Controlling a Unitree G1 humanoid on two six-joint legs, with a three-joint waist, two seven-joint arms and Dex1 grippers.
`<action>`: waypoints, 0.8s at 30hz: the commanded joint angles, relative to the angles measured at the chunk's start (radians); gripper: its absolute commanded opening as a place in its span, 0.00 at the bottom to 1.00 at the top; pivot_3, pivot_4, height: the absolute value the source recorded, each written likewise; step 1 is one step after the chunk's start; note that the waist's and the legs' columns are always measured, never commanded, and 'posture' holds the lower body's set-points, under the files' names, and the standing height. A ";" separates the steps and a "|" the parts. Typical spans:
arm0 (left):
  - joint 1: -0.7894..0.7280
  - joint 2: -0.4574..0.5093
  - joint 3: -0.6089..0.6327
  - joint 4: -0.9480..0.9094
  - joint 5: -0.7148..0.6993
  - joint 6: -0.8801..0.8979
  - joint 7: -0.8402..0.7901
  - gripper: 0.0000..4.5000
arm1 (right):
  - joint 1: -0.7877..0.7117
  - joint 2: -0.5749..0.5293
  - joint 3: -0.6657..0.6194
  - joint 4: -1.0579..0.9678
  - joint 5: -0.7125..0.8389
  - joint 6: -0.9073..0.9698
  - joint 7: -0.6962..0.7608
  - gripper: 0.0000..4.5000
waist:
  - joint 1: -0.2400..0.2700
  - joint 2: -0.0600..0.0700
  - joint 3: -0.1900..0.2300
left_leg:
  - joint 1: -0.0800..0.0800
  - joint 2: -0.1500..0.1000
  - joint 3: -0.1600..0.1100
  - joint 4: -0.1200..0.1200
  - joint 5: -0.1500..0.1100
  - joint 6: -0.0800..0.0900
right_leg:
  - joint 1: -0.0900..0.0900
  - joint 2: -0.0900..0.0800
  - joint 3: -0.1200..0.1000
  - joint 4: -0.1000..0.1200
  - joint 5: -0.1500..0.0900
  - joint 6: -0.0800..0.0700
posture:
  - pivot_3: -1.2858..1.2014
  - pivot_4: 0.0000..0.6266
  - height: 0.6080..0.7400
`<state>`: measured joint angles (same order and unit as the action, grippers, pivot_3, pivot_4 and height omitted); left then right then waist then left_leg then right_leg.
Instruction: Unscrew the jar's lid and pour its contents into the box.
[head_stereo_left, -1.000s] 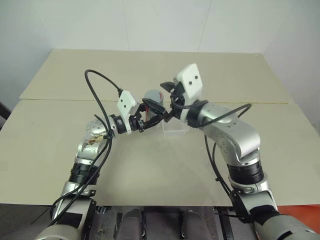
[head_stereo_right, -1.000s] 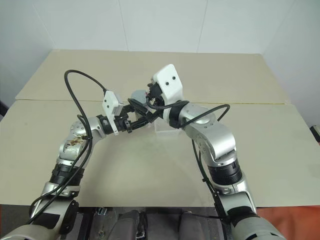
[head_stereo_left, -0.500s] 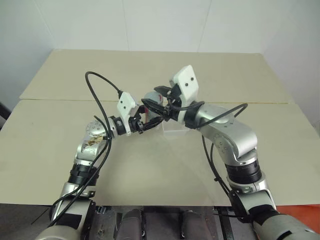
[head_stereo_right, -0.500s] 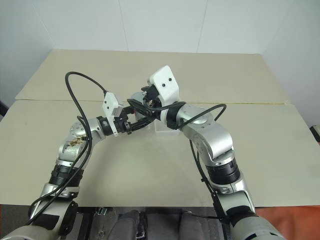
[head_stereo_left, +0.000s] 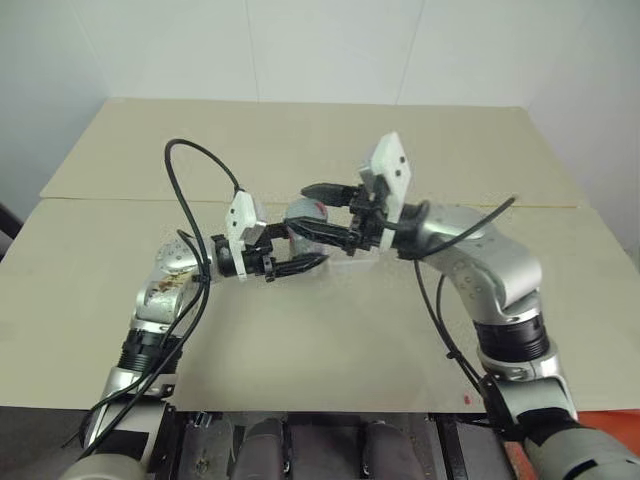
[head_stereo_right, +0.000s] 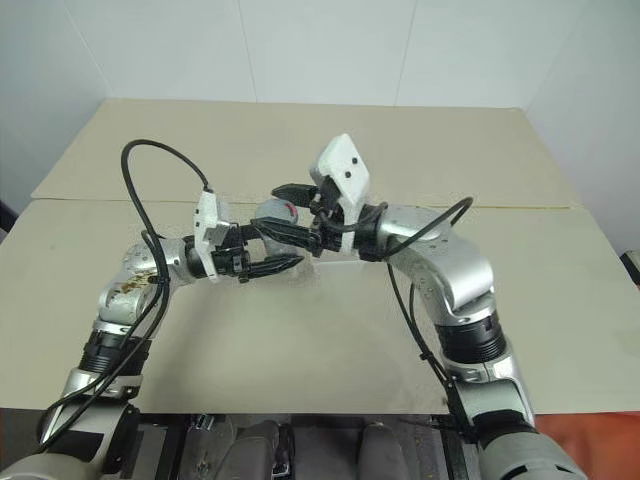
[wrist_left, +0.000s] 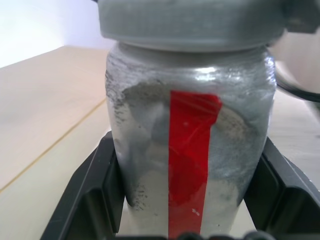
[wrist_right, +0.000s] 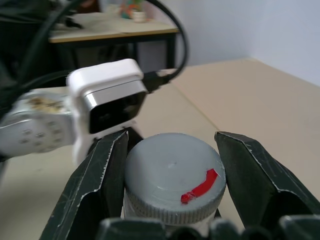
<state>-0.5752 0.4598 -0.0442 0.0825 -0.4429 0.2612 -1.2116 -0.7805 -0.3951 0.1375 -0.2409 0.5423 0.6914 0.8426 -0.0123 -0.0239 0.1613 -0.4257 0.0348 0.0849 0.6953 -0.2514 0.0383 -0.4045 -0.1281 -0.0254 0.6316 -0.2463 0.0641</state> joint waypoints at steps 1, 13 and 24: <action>-0.006 0.020 0.025 -0.082 -0.081 -0.016 -0.081 0.62 | -0.018 -0.044 -0.026 0.047 0.058 -0.037 0.156 0.61 | 0.000 0.000 0.000 | 0.000 0.000 0.000 0.000 -0.001 0.002 | 0.000 0.000 0.000 0.000 0.000 0.000 | 0.52 0.24 1.00; -0.010 0.046 0.016 -0.099 -0.103 -0.012 -0.142 0.62 | -0.040 -0.059 -0.018 0.100 0.066 -0.067 0.242 0.61 | 0.001 0.000 0.000 | 0.000 0.000 0.000 0.000 -0.001 0.001 | 0.000 0.000 0.000 0.000 0.000 0.000 | 0.52 0.24 1.00; -0.015 0.044 0.020 -0.064 -0.082 -0.024 -0.119 0.62 | -0.020 -0.070 -0.065 0.083 0.055 -0.062 0.140 1.00 | 0.001 0.000 0.000 | 0.000 0.000 0.000 0.000 0.000 0.000 | 0.000 0.000 0.000 0.000 0.000 0.000 | 0.52 0.24 1.00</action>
<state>-0.5699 0.5007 -0.0427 0.0391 -0.5102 0.2625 -1.3241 -0.8066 -0.4428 0.1358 -0.1404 0.5996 0.6241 1.0177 -0.0112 -0.0239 0.1614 -0.4257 0.0348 0.0848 0.6957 -0.2514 0.0381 -0.4045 -0.1281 -0.0254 0.6319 -0.2463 0.0641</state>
